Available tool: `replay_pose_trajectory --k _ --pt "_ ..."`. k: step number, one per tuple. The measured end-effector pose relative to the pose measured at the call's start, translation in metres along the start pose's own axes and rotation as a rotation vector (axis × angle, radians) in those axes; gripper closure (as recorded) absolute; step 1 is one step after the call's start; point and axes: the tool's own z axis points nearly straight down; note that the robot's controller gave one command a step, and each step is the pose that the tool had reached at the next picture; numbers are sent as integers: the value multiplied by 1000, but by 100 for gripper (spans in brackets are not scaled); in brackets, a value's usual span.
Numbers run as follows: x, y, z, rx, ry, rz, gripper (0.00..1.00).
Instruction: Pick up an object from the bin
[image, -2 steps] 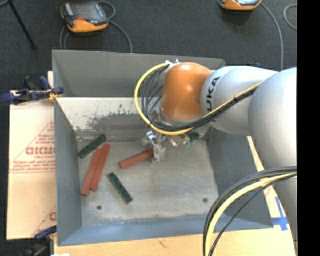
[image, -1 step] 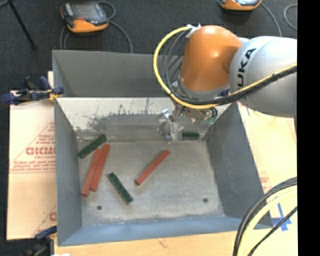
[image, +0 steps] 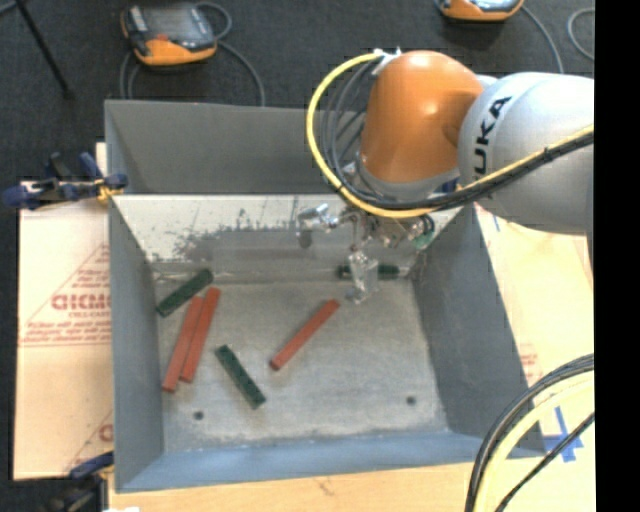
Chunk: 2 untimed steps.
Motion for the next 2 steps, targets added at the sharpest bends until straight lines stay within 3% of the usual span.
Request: replay_pose_trajectory --k 1,2 --pt "0 0 0 0 0 0 0" --pt "14 -3 56 5 -2 -88 0"
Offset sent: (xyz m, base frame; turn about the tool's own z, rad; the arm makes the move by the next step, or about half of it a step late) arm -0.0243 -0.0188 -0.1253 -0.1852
